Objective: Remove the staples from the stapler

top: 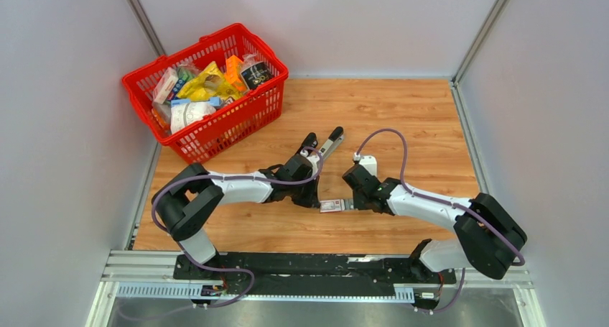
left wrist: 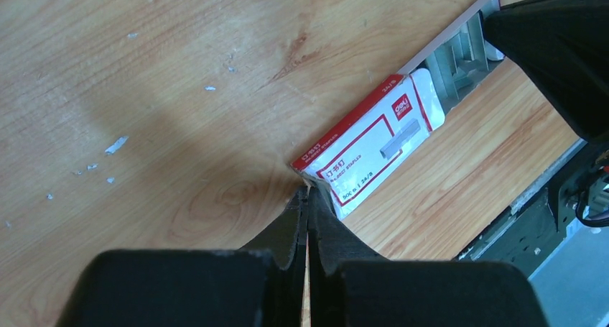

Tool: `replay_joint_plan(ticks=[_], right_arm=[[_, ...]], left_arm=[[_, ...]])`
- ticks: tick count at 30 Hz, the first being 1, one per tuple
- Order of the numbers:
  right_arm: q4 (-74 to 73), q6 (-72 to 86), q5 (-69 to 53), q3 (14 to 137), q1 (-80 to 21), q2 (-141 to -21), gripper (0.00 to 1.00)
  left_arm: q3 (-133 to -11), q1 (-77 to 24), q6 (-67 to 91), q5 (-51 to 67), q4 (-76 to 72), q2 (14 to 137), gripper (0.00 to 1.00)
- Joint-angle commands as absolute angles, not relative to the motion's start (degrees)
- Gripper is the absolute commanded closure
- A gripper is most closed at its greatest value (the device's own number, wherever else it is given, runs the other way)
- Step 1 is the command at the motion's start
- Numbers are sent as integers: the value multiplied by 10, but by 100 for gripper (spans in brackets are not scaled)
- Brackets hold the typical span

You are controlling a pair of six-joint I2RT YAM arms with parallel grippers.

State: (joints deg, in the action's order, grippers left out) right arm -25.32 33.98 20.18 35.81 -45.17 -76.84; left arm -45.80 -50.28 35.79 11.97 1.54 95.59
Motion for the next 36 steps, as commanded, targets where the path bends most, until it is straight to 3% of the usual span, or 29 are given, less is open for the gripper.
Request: replay_joint_plan(ticks=[1,36], right_arm=[[-225,325,199,359,-448,-776,100],[-174,323,113,340,-439,-771,100]], left_arm=[[-468,-508,359,113,18,976,100],[-491,-519,352,110,34,991,100]])
